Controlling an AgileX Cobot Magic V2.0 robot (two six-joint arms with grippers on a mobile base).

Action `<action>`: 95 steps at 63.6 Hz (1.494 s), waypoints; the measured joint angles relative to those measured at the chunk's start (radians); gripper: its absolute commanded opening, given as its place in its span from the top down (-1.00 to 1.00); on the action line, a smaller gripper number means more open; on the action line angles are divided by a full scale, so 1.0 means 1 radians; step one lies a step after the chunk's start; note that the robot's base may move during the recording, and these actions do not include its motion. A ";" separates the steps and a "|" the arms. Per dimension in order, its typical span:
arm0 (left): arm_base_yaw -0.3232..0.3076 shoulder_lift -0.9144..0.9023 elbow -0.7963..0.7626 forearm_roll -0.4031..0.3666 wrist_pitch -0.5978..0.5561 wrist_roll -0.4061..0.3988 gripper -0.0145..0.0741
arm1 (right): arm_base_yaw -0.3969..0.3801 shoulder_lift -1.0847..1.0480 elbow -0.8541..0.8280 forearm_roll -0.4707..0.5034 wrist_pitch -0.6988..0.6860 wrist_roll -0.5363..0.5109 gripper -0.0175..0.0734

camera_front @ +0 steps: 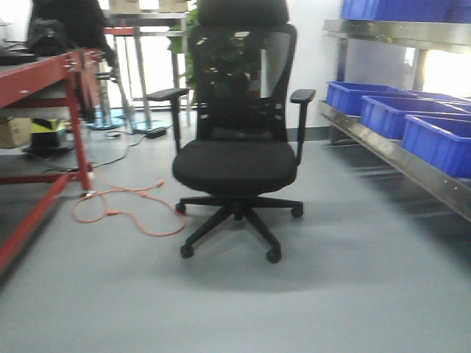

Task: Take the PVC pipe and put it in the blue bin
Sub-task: 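Drive the base up to the shelf of blue bins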

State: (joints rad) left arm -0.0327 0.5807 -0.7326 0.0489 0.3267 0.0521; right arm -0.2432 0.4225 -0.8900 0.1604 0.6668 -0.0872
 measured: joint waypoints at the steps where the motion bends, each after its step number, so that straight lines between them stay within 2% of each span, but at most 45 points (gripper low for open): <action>1: 0.000 0.000 0.000 0.000 0.000 0.000 0.92 | 0.000 0.000 0.000 0.000 0.000 0.000 0.98; 95: 0.000 0.000 0.000 0.000 -0.002 0.000 0.92 | 0.000 0.000 0.000 0.000 0.000 0.000 0.98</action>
State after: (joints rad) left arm -0.0327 0.5807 -0.7326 0.0489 0.3247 0.0521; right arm -0.2432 0.4225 -0.8900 0.1604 0.6668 -0.0872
